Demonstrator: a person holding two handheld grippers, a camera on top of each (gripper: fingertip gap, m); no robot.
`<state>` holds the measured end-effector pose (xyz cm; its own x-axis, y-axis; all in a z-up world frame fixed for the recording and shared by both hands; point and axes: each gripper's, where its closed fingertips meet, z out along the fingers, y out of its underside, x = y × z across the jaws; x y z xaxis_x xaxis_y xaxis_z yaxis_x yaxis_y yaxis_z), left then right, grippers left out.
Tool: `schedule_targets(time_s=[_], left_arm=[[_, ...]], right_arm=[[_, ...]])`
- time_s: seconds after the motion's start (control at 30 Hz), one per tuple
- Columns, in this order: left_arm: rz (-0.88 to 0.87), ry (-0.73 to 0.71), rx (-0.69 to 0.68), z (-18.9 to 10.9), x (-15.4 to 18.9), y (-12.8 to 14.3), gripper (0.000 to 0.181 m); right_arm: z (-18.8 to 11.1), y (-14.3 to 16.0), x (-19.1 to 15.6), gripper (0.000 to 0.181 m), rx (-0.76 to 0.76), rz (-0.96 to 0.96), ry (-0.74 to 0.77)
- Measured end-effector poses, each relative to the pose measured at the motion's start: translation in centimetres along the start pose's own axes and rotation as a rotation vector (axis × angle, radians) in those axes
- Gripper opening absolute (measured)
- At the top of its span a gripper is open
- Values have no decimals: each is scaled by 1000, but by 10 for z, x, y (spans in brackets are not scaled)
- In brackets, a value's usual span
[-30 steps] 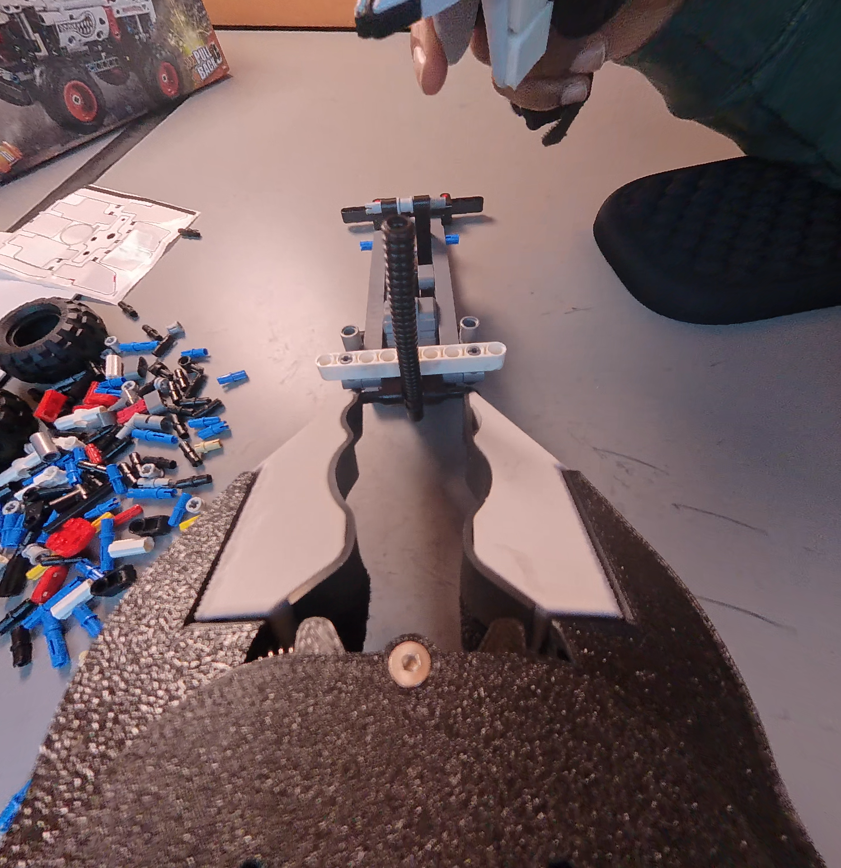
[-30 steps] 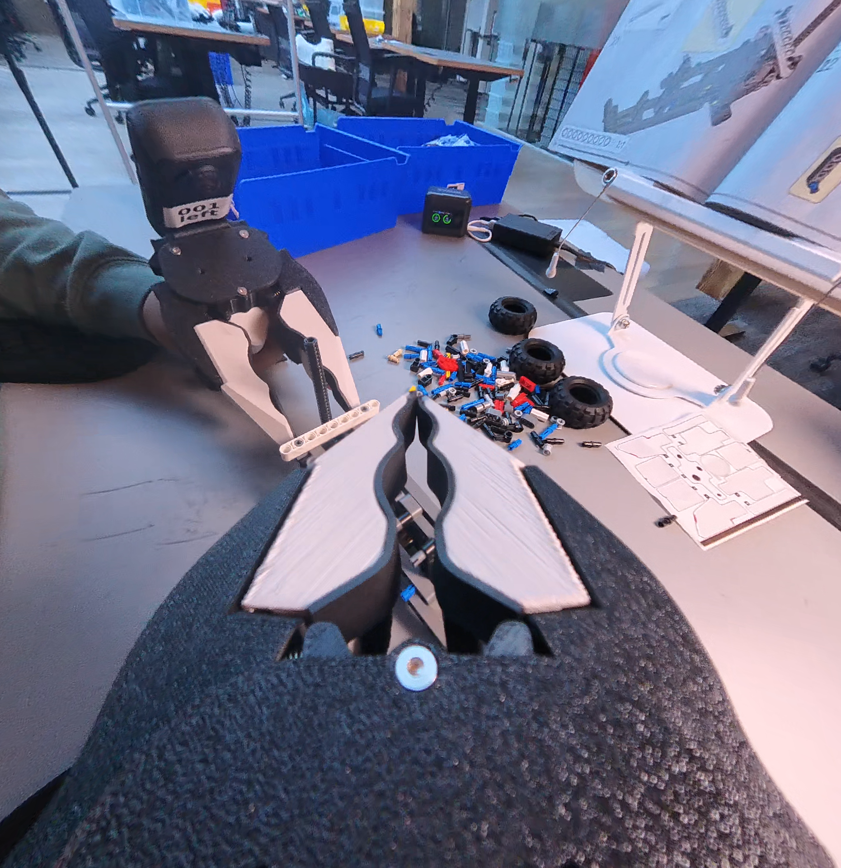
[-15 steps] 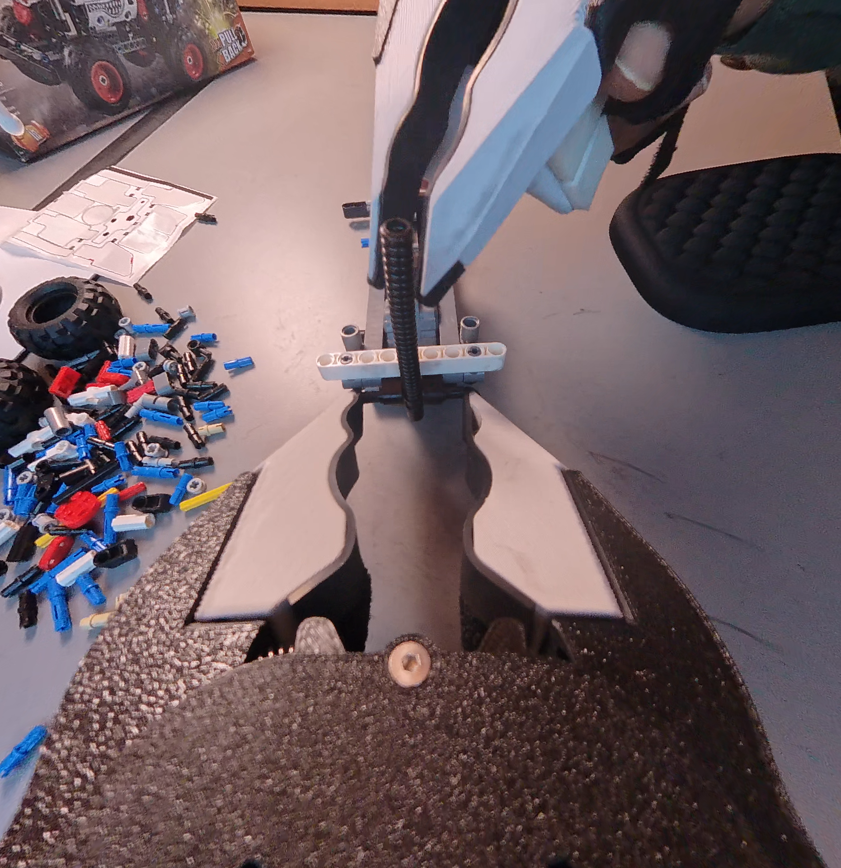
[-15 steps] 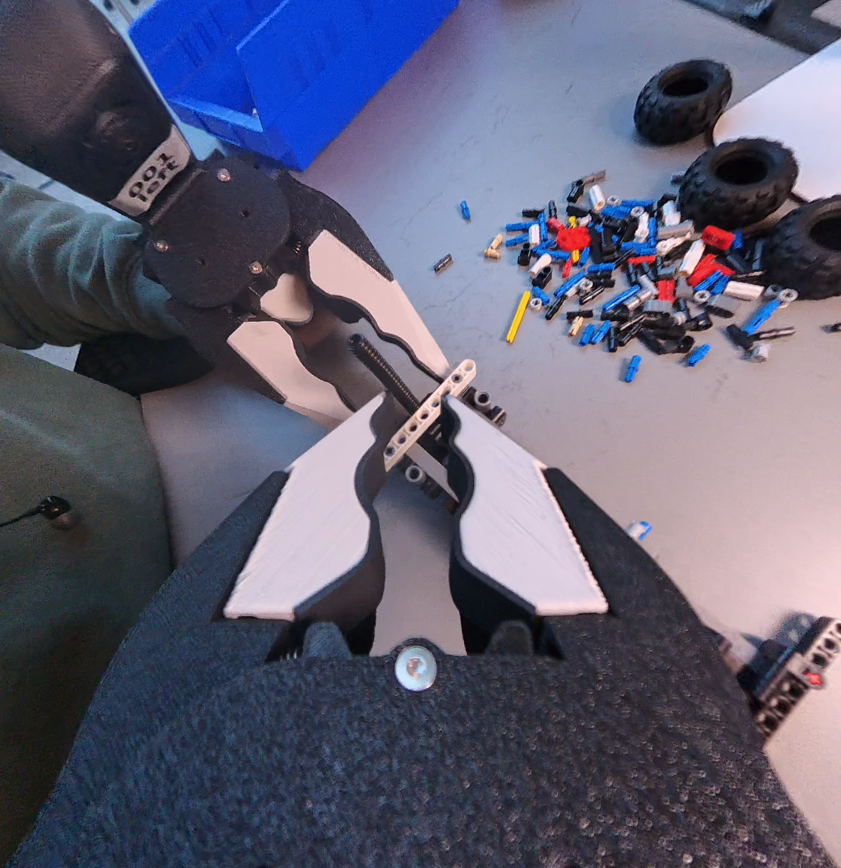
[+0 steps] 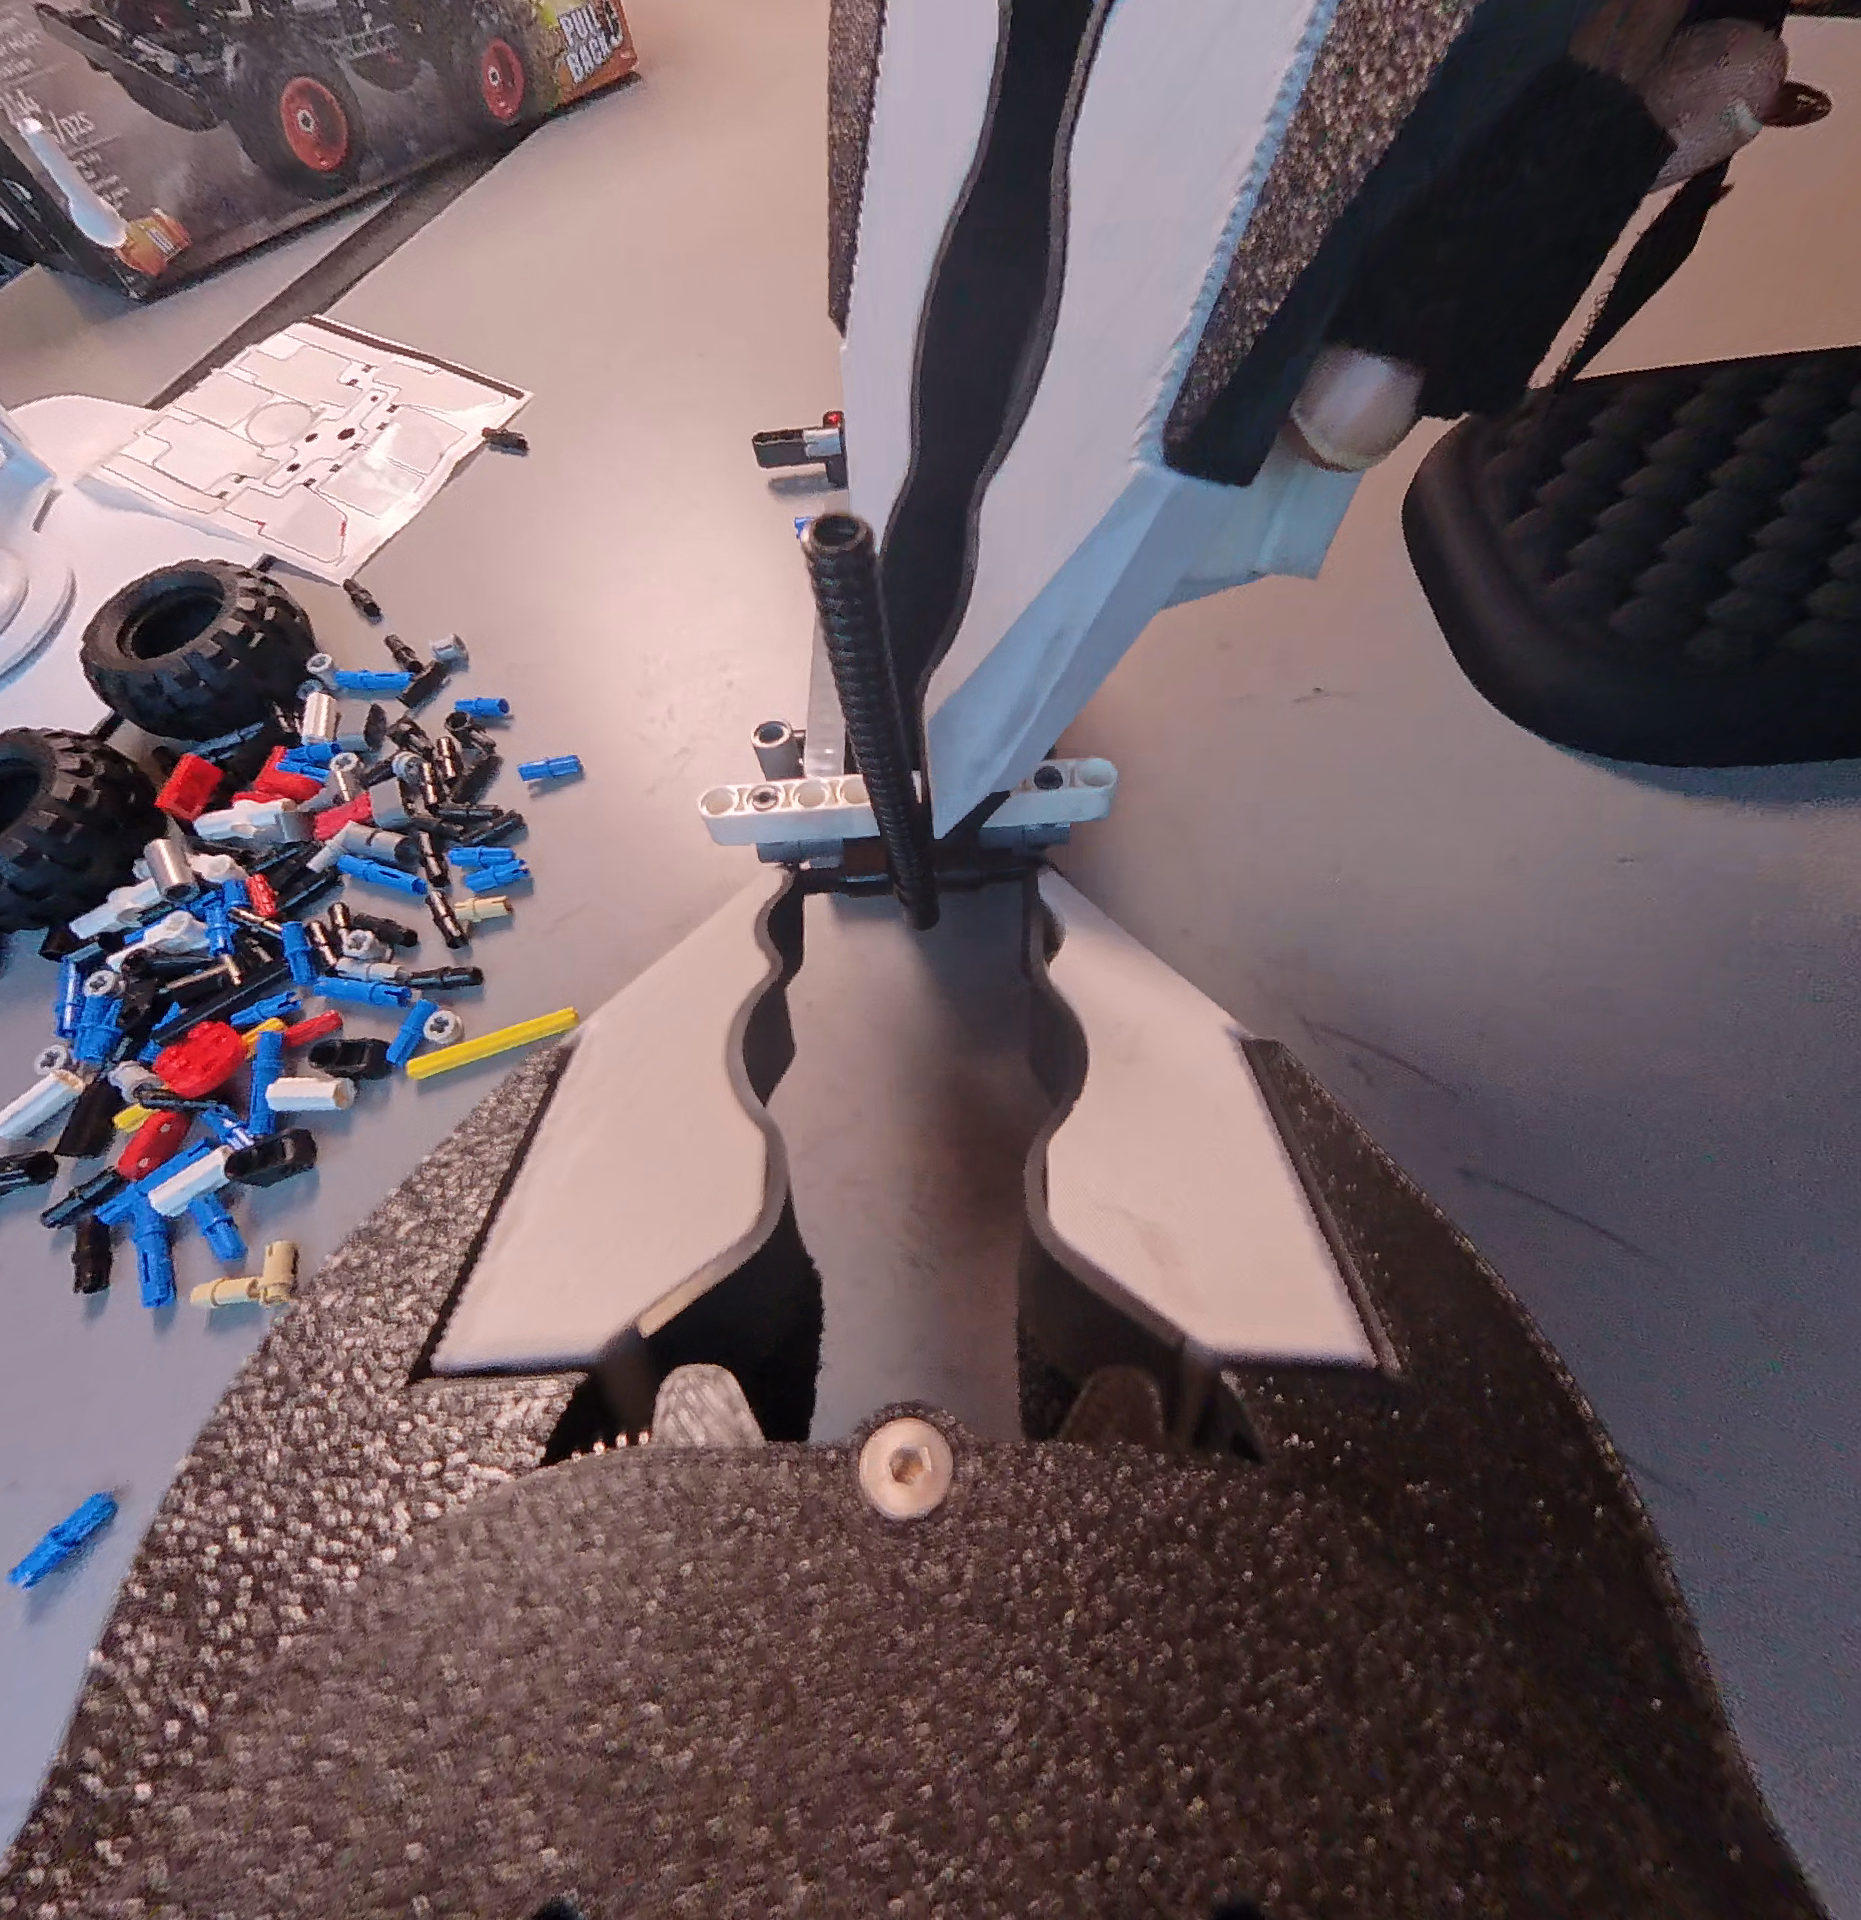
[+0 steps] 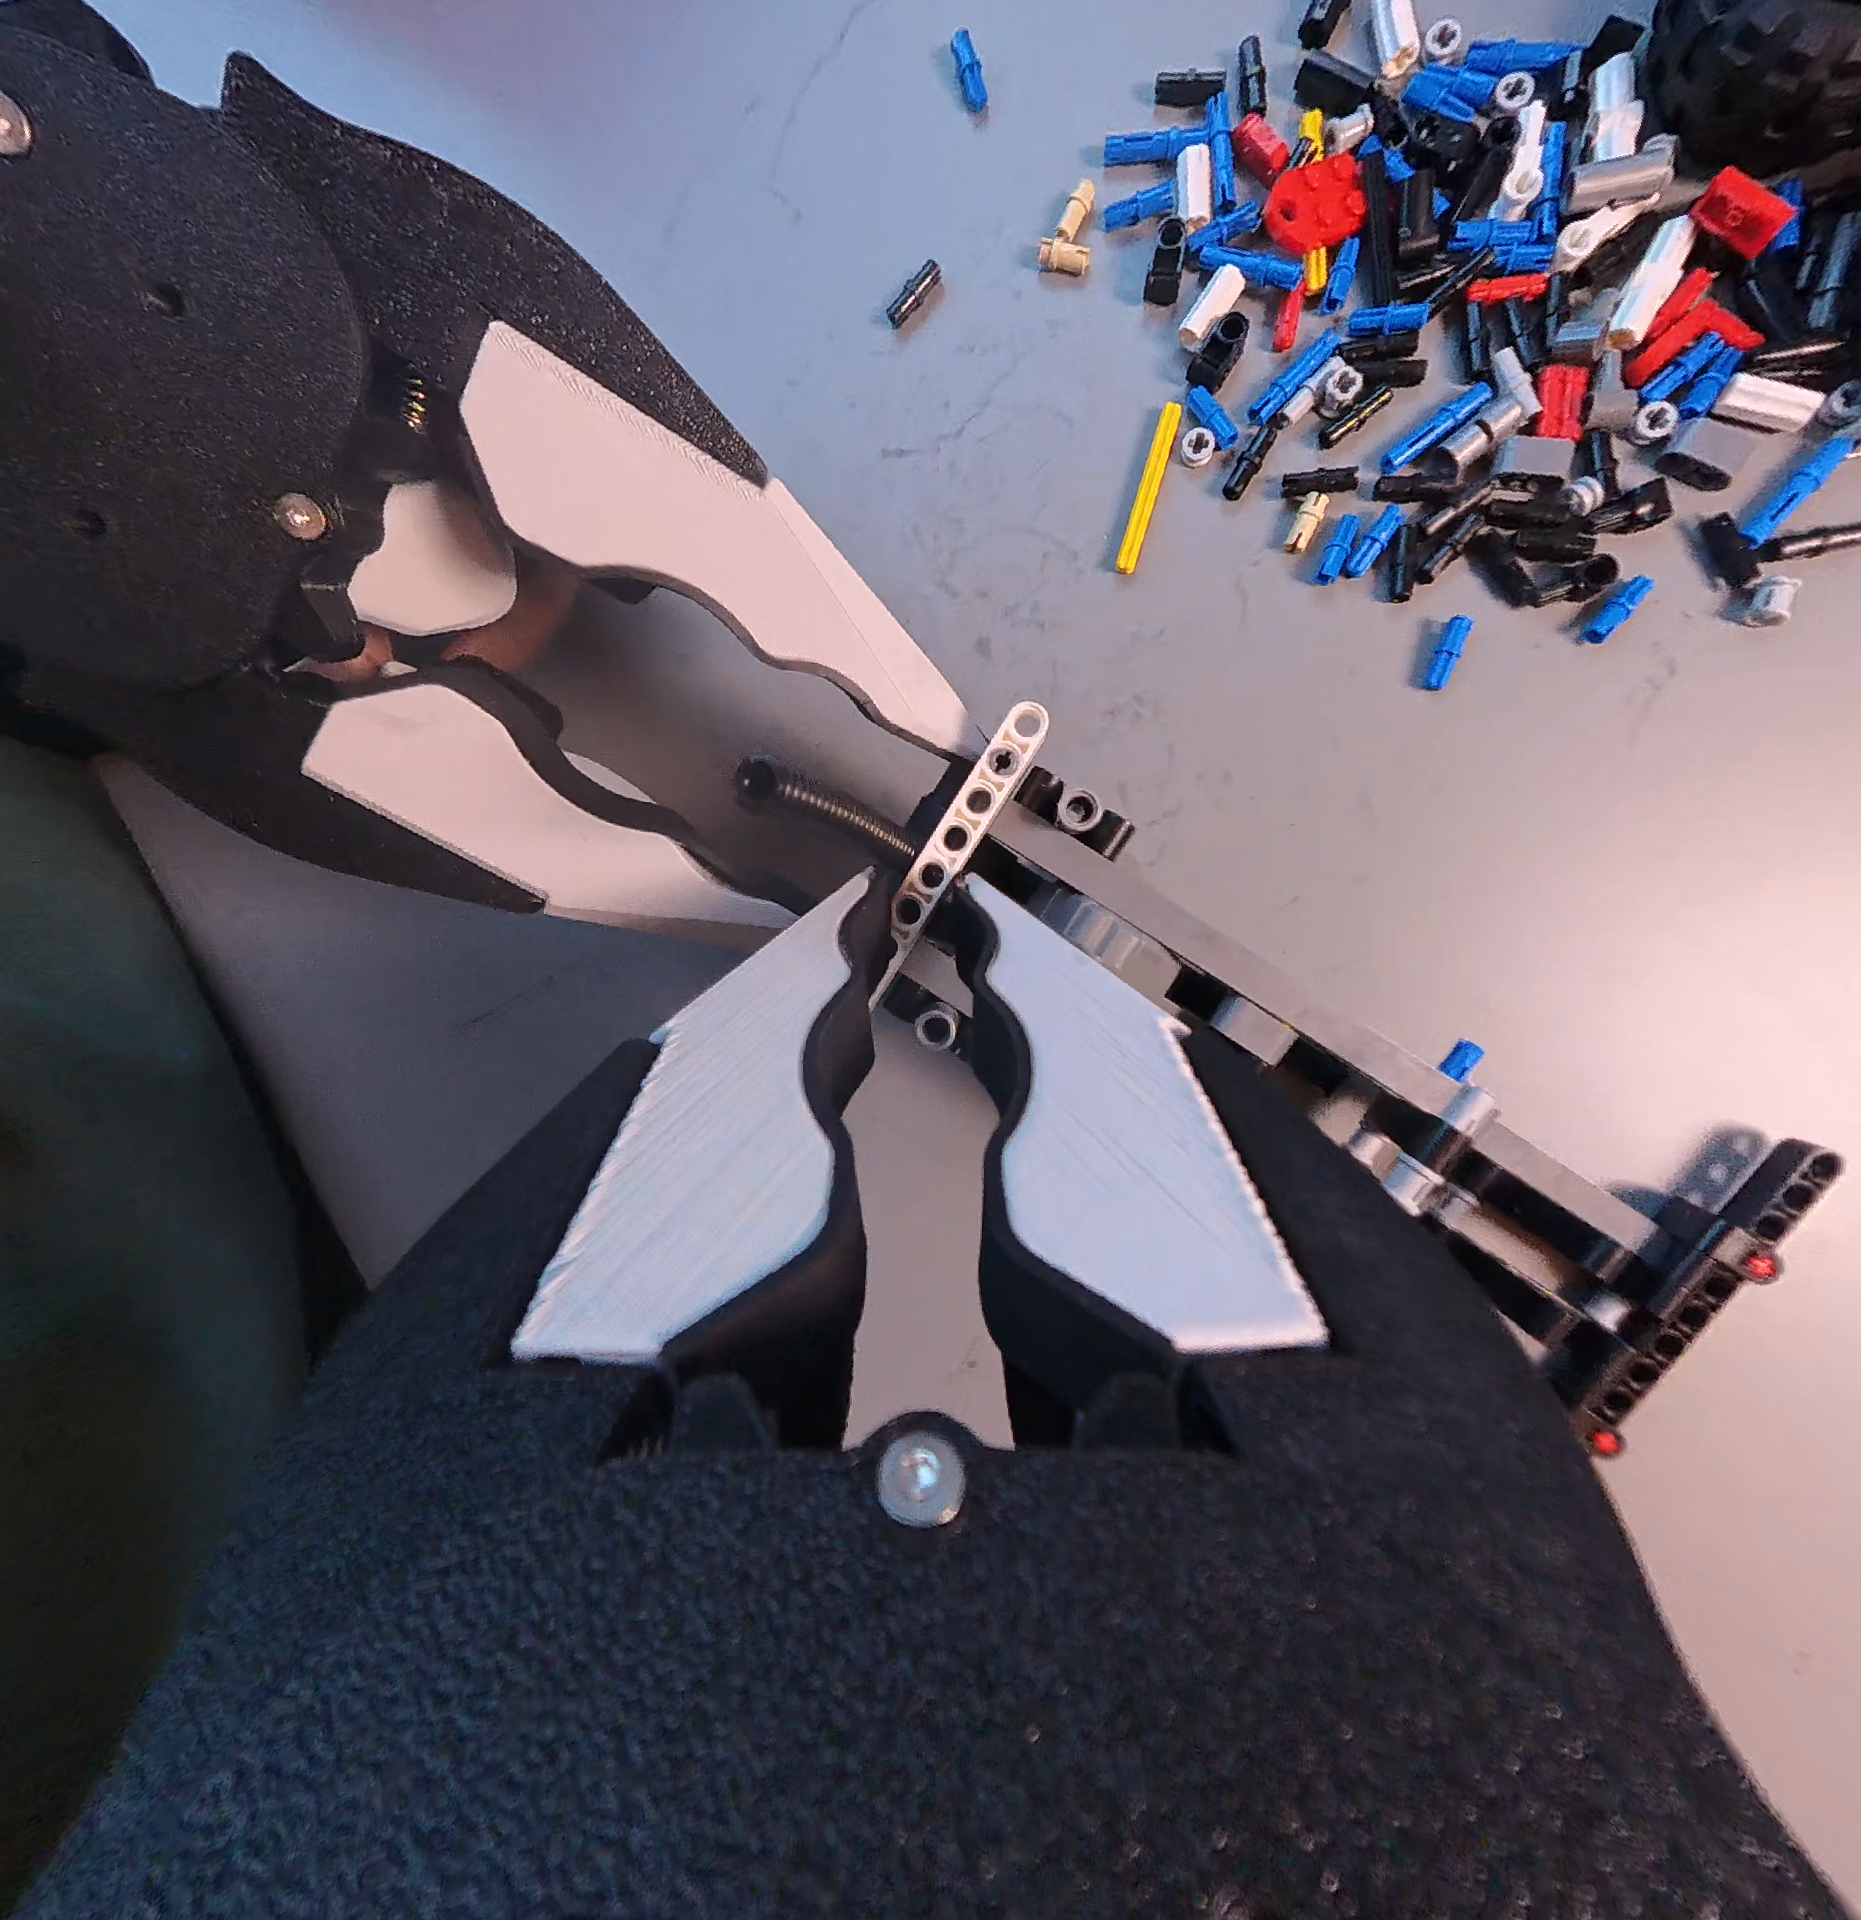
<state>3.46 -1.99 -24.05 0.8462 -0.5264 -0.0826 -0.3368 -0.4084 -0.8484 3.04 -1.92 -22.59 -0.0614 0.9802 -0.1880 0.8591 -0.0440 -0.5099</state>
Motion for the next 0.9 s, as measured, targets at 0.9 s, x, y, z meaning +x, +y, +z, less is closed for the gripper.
schedule_targets(time_s=[0.9], left_arm=[[-15,127,23,2,18,-2,50]], right_arm=[[-9,21,-14,8,4,-351,-16]])
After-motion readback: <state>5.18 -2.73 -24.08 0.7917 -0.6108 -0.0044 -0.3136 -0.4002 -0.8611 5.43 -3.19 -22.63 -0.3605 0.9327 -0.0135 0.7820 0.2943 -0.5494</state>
